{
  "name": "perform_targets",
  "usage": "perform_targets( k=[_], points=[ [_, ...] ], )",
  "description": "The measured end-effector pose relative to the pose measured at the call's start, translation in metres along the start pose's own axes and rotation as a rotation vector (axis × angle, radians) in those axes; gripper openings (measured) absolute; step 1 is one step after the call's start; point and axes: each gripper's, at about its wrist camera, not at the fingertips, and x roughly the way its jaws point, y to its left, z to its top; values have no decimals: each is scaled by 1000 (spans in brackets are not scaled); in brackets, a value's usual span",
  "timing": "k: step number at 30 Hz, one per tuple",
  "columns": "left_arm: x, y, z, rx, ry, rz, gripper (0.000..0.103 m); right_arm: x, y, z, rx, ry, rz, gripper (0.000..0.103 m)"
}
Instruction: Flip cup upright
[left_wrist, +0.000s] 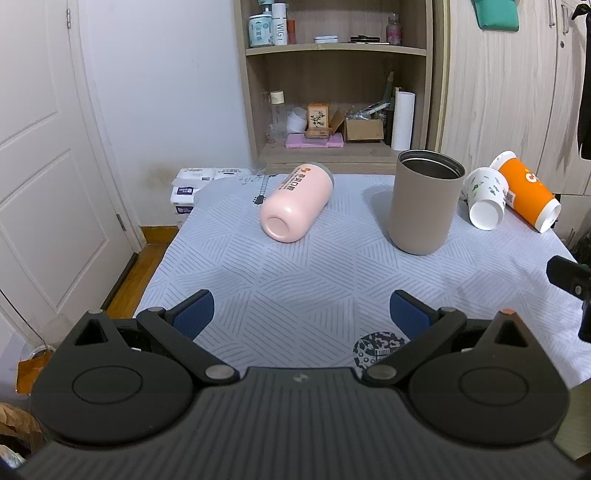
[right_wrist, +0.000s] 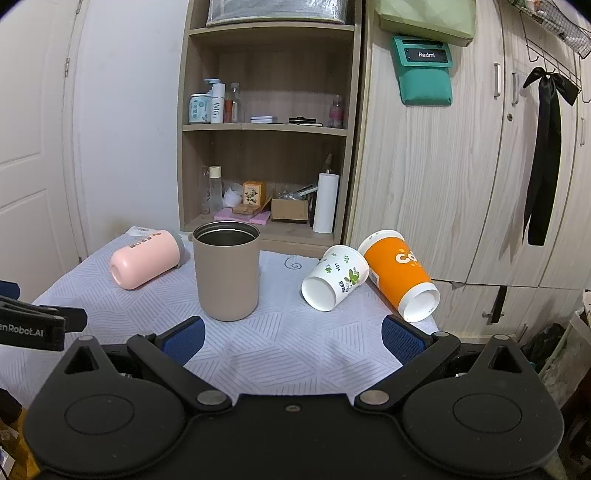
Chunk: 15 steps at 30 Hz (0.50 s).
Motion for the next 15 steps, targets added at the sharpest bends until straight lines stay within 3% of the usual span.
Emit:
perform_targets(
  k=[15],
  points=[
    [-6,-3,-2,23,-20,2,103,-2,3,-1,-7,0,4,103]
  ],
)
